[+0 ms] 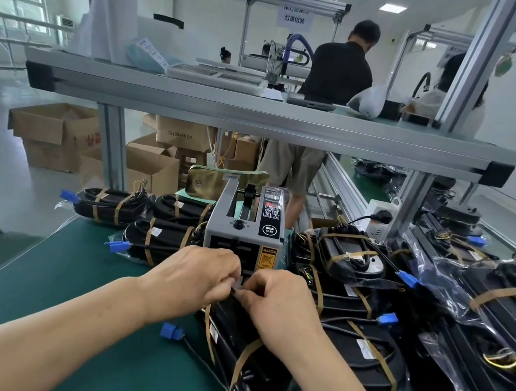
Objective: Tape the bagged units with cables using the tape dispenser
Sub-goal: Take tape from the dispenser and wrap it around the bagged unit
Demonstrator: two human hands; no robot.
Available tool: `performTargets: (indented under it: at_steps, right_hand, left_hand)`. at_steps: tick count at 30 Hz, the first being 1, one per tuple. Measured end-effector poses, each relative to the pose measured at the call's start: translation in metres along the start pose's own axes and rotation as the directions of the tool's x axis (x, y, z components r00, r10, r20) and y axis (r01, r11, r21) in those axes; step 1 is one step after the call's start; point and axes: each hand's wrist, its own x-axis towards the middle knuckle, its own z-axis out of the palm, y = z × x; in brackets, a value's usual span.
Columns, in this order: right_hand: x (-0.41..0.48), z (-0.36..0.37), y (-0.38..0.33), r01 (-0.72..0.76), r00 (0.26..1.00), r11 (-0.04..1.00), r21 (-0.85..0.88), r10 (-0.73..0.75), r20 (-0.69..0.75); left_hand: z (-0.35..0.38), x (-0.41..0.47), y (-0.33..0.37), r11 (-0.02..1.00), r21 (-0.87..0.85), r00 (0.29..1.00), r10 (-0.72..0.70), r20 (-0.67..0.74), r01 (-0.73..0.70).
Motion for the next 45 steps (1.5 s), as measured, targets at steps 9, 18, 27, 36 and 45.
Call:
performTargets:
  at_steps: [9,18,27,36,45]
  right_hand:
    - [0.01,-0.001,0.004,-0.084,0.994,0.995,0.047,0.081,0.069]
    - [0.0,-0.018,0.019,-0.175,0.983,0.983,0.057,0.171,0.061]
    - [-0.01,-0.008,0.02,-0.103,0.994,0.991,0.088,0.104,-0.01]
    - [-0.007,-0.005,0.024,-0.117,0.993,0.991,0.068,0.119,-0.026]
    - [-0.008,-0.003,0.024,-0.177,0.984,0.968,0.179,0.18,-0.002]
  left_hand:
    - [0.021,-0.002,-0.001,0.779,-0.538,0.924,-0.383,-0.003,0.321]
    - [0.05,0.026,-0.014,-0.381,-0.807,0.373,-0.74,0.559,0.452]
    - [0.061,0.052,-0.016,-0.464,-0.837,0.265,-0.801,0.537,0.292]
    - [0.062,0.062,-0.009,-0.43,-0.866,0.166,-0.863,0.477,0.255]
    - [0.036,0.014,0.019,0.073,-0.943,0.538,-0.834,0.122,0.326]
